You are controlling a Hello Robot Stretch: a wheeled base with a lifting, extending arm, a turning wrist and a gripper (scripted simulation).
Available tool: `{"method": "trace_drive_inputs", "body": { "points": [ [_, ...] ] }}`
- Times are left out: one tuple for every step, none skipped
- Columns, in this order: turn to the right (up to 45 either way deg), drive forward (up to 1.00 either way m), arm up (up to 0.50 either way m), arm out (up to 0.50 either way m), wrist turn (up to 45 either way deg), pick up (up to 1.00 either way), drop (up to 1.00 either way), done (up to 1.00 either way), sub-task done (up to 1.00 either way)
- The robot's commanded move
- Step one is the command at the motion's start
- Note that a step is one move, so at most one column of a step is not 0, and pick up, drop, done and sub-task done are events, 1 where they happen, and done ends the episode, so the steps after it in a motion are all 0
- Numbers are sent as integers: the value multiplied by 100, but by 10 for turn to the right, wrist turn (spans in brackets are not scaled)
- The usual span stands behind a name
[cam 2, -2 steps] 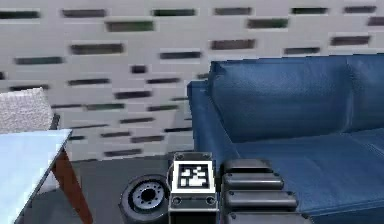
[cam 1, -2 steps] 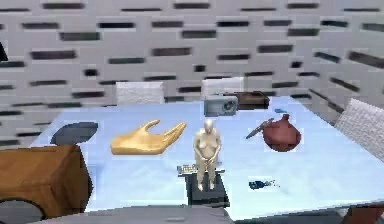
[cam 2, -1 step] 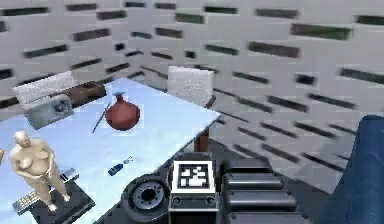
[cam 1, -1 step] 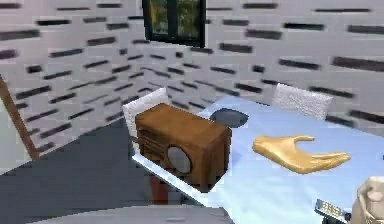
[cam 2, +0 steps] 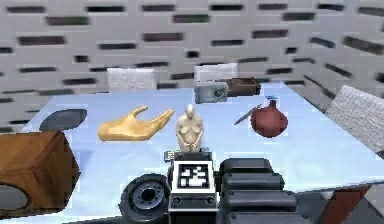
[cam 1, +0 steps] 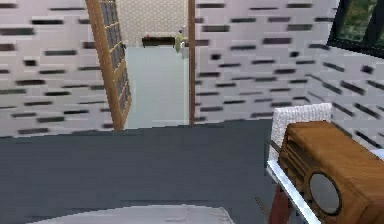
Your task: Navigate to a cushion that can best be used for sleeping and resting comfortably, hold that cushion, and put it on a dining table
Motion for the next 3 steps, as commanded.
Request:
{"method": "trace_drive_inputs", "body": {
  "points": [
    [-30, 0, 0, 0, 0, 0, 0, 0, 0],
    [0, 0, 0, 46, 0, 0, 0, 0, 0],
    [0, 0, 0, 0, 450, 0, 0, 0, 0]
  ]
}}
